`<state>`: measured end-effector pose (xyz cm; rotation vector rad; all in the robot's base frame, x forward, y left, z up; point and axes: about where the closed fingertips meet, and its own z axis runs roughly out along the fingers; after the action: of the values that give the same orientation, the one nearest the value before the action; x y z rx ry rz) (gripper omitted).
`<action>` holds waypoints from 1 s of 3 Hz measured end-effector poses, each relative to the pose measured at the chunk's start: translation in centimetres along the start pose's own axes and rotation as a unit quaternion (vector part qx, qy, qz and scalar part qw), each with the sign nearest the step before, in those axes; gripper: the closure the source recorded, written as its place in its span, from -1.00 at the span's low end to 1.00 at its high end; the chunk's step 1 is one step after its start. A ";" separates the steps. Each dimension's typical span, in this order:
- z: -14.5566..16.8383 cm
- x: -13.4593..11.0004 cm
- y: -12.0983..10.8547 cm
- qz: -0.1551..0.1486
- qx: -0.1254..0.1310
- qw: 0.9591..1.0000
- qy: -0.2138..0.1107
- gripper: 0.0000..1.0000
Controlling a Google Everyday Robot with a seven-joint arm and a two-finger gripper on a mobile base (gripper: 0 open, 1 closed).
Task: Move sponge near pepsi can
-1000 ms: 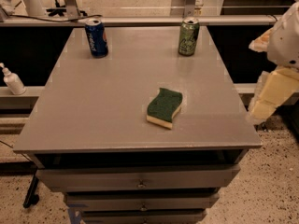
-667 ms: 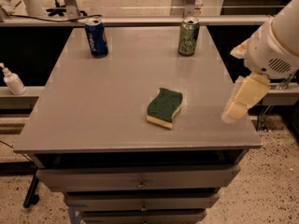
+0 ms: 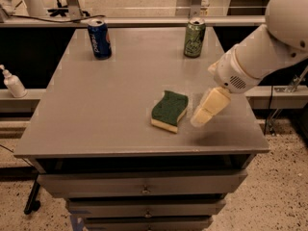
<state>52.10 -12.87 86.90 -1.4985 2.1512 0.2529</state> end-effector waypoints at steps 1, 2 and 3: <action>2.3 -1.1 0.6 0.028 -0.017 0.999 -0.022 -1.00; 3.3 -2.7 1.8 0.045 -0.033 0.997 -0.044 -1.00; 4.3 -4.2 3.7 0.062 -0.050 0.995 -0.065 -0.92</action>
Offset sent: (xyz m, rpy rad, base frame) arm -0.0015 0.0673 -0.0193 0.2023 0.0891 -0.0477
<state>51.11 -6.26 84.85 -1.3632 2.1559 0.4941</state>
